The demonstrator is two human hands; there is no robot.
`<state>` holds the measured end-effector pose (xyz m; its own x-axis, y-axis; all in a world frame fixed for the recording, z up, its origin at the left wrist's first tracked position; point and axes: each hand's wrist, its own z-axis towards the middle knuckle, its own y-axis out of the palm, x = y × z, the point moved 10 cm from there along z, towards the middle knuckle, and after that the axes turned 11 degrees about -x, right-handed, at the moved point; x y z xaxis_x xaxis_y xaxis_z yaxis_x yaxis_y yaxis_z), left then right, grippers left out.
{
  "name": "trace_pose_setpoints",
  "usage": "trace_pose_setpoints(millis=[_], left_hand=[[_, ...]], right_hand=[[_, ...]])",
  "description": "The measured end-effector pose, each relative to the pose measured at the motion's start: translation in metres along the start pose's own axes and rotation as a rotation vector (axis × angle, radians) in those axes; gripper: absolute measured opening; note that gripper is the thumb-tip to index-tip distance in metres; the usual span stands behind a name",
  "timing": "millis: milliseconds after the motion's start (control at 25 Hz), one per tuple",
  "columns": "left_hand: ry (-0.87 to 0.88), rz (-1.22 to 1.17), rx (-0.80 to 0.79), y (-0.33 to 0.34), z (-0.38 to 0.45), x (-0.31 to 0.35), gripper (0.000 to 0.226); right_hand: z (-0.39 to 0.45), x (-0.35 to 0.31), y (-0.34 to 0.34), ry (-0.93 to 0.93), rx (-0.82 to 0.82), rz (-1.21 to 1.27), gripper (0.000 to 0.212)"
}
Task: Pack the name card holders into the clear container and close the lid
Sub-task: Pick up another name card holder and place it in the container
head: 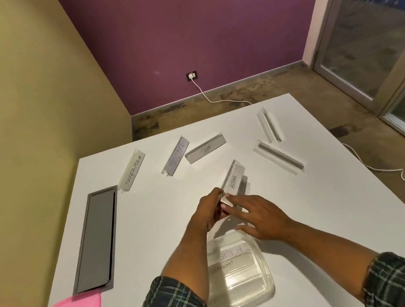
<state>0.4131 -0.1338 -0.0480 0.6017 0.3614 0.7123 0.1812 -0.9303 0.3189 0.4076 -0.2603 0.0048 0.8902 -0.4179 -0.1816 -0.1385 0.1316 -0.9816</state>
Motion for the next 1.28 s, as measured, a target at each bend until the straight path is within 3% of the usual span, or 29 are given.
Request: trace_pose_setpoints(millis=[120,320,480,640,760,960,1080,1280], left_hand=[[0.006,0.039,0.012,-0.028,-0.036,0.005,0.018],[-0.079,0.060,0.021,-0.075,-0.088,-0.003,0.024],[-0.164,0.052,-0.027,-0.092,-0.118,-0.024,0.024],[-0.254,0.088,-0.114,-0.088,-0.136,-0.041,0.021],[-0.327,0.119,-0.148,-0.087,-0.146,-0.055,0.025],[-0.404,0.210,-0.206,-0.081,-0.154,-0.071,0.033],[-0.474,0.306,-0.225,-0.078,-0.150,-0.084,0.043],[-0.565,0.712,-0.270,-0.068,-0.137,-0.097,0.029]], right_hand=[[-0.003,-0.015,-0.012,-0.076,0.012,-0.016,0.070],[-0.008,0.009,-0.035,0.145,0.123,0.097,0.086],[0.002,0.007,-0.024,0.174,-0.051,0.212,0.096],[0.008,-0.018,-0.005,0.050,-0.253,0.308,0.088],[0.002,-0.026,0.004,0.055,-0.325,0.407,0.088],[-0.012,-0.043,0.018,0.005,-0.461,0.473,0.071],[-0.021,-0.049,0.023,-0.005,-0.497,0.467,0.074],[-0.032,-0.053,0.036,-0.020,-0.583,0.364,0.083]])
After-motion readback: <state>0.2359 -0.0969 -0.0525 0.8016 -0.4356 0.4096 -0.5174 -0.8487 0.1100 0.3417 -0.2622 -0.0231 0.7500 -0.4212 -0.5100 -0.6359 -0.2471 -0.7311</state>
